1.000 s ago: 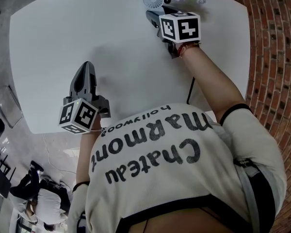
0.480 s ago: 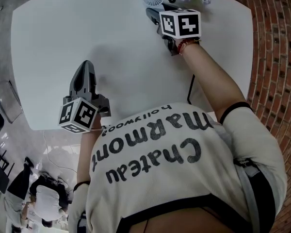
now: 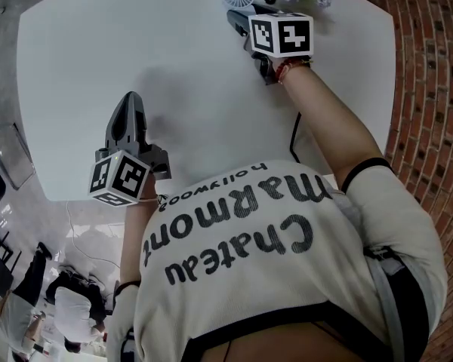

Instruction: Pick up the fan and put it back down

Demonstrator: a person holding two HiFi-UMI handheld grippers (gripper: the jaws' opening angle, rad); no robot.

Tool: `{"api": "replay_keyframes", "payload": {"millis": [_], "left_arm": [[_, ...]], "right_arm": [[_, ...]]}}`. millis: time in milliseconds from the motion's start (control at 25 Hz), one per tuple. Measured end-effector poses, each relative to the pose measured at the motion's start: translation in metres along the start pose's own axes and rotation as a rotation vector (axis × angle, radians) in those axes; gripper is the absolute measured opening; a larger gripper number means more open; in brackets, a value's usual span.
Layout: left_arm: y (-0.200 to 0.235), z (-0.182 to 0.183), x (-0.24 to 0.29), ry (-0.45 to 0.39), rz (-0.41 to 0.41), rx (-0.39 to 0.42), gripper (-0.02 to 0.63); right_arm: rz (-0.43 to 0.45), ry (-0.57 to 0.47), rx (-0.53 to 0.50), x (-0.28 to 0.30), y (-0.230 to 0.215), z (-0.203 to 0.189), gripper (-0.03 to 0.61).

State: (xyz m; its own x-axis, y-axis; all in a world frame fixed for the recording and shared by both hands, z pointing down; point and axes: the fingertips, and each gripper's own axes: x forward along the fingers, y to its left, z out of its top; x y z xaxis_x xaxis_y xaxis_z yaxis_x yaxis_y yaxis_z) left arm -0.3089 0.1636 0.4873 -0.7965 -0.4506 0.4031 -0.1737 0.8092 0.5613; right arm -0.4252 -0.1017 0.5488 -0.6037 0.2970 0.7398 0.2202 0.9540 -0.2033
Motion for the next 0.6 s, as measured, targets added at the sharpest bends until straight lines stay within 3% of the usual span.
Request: {"api": "replay_keyframes", "payload": {"millis": [600], "left_arm": [[-0.0001,-0.0014,-0.0006,-0.001,0.001,0.002,0.002]], "right_arm": [[-0.013,-0.016,0.006,-0.0001,-0.0014,0.0017,0.236]]}}
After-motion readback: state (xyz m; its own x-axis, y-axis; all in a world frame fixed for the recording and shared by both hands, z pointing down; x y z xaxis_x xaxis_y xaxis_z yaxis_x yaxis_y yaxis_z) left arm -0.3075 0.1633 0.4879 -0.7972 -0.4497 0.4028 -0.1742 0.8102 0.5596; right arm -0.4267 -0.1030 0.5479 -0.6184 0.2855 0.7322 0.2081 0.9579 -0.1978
